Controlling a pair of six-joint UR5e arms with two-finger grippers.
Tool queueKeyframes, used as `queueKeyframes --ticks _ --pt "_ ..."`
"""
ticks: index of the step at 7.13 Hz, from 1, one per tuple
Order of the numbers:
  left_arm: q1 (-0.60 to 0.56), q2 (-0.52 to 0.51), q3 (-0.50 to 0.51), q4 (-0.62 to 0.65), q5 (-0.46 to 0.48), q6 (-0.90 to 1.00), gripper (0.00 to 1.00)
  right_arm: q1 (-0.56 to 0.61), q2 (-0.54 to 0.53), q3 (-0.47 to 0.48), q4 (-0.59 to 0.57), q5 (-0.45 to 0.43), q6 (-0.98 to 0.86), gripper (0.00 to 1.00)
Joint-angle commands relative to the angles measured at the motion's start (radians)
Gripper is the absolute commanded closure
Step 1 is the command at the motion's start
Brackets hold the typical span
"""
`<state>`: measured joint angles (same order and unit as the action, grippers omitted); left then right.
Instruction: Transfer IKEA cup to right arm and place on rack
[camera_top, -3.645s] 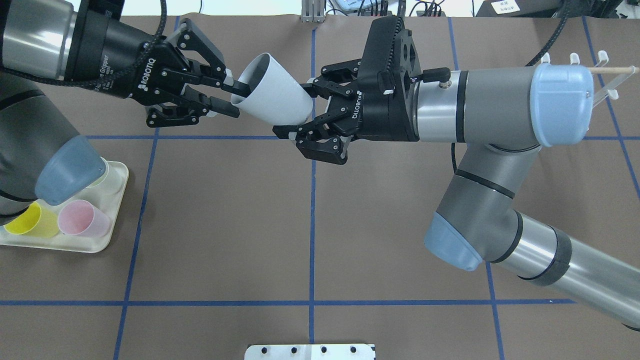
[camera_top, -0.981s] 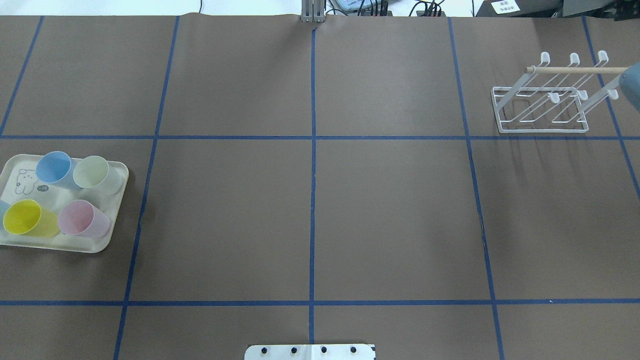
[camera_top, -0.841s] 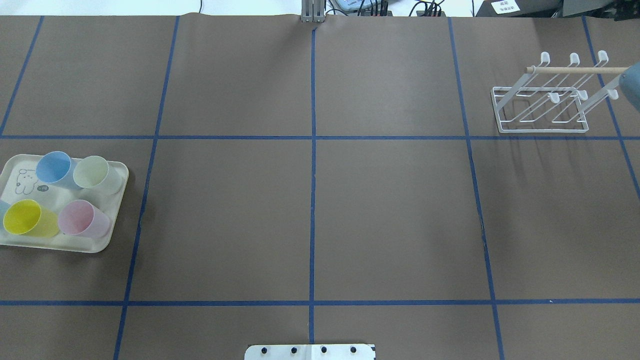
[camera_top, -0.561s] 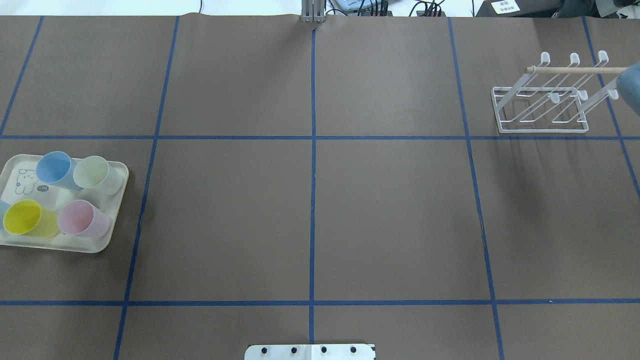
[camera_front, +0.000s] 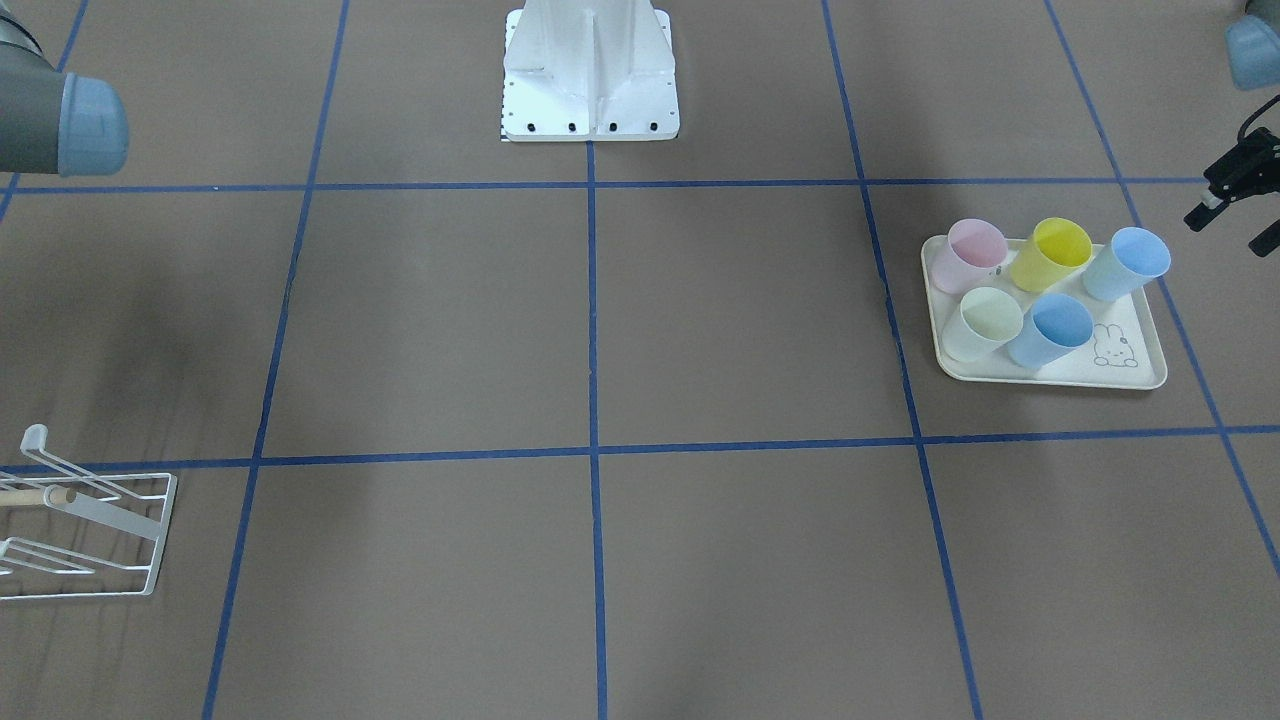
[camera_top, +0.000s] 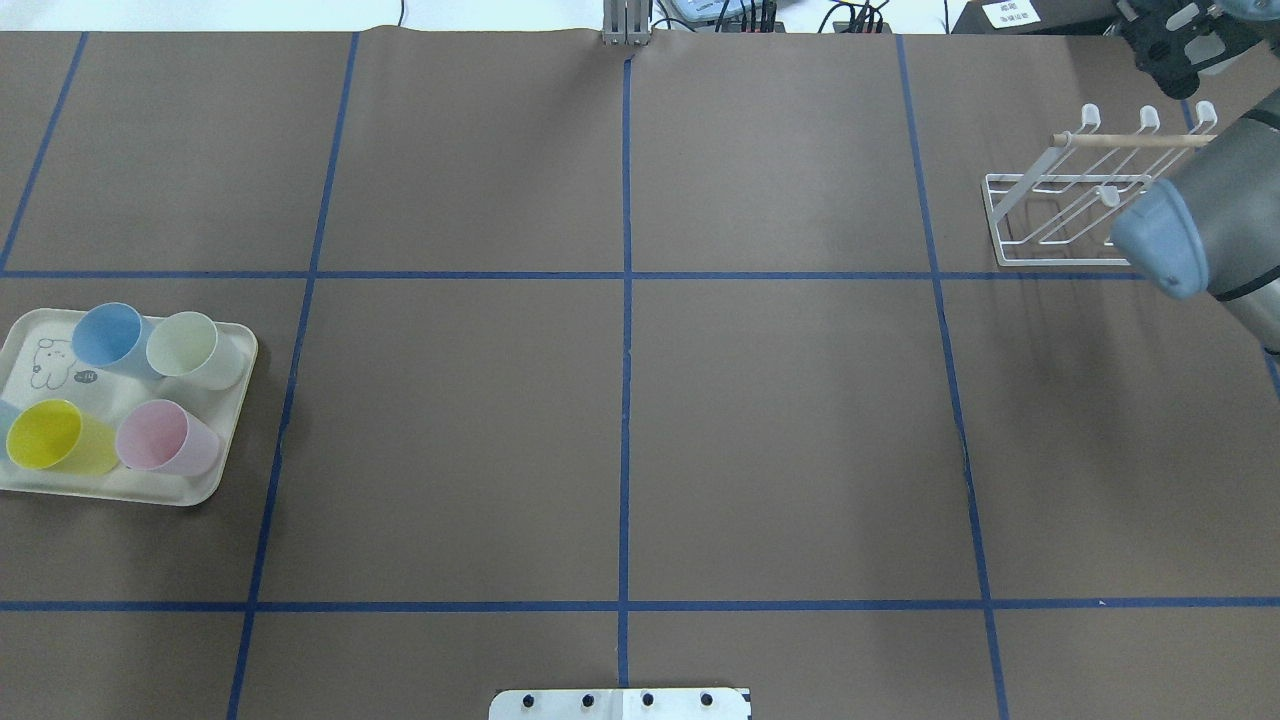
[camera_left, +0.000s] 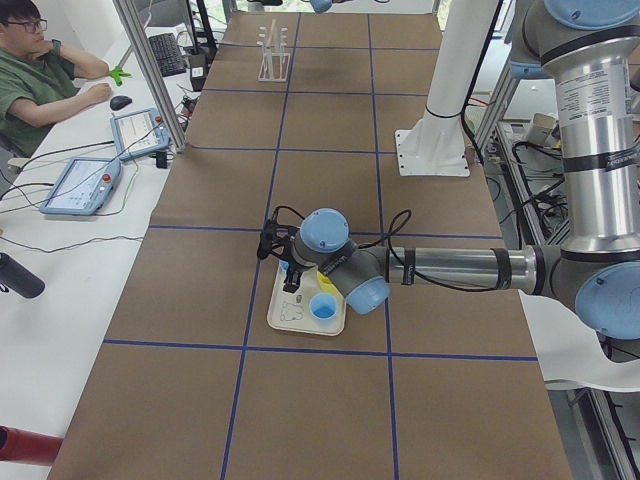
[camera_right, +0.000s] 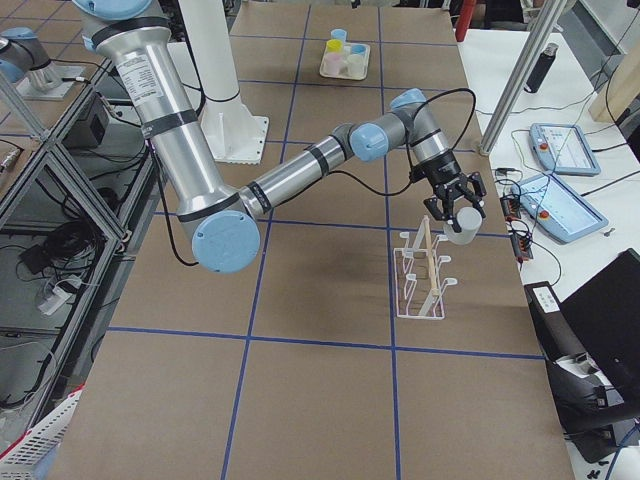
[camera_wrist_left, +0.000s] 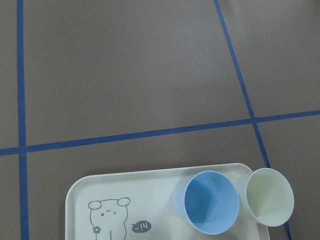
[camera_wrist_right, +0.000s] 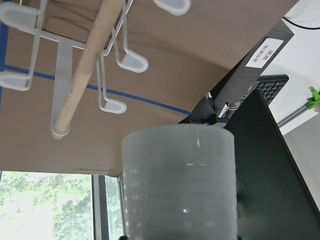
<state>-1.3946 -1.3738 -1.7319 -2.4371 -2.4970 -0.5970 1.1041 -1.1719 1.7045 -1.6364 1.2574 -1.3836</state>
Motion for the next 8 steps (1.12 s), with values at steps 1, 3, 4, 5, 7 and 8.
queueKeyframes --ticks 1,3,4,5,7,8 --pt "-0.004 -0.001 0.0 0.001 -0.005 0.0 0.0 -0.068 0.003 -0.07 0.003 -0.076 0.082 0.77" --pt "-0.004 -0.002 0.0 0.003 -0.005 0.0 0.0 -0.087 0.002 -0.104 0.003 -0.117 0.106 0.77" --pt "-0.004 -0.002 0.0 0.003 -0.005 -0.001 0.0 -0.096 0.002 -0.126 0.004 -0.142 0.124 0.76" --pt "-0.004 -0.004 0.0 0.003 -0.005 -0.001 0.0 -0.104 0.003 -0.15 0.006 -0.16 0.136 0.76" --pt "-0.004 -0.007 0.002 0.003 -0.005 -0.001 0.0 -0.113 0.014 -0.193 0.072 -0.173 0.15 0.76" --pt "-0.003 -0.005 0.002 0.003 -0.003 -0.001 0.0 -0.118 0.014 -0.195 0.073 -0.173 0.158 0.76"
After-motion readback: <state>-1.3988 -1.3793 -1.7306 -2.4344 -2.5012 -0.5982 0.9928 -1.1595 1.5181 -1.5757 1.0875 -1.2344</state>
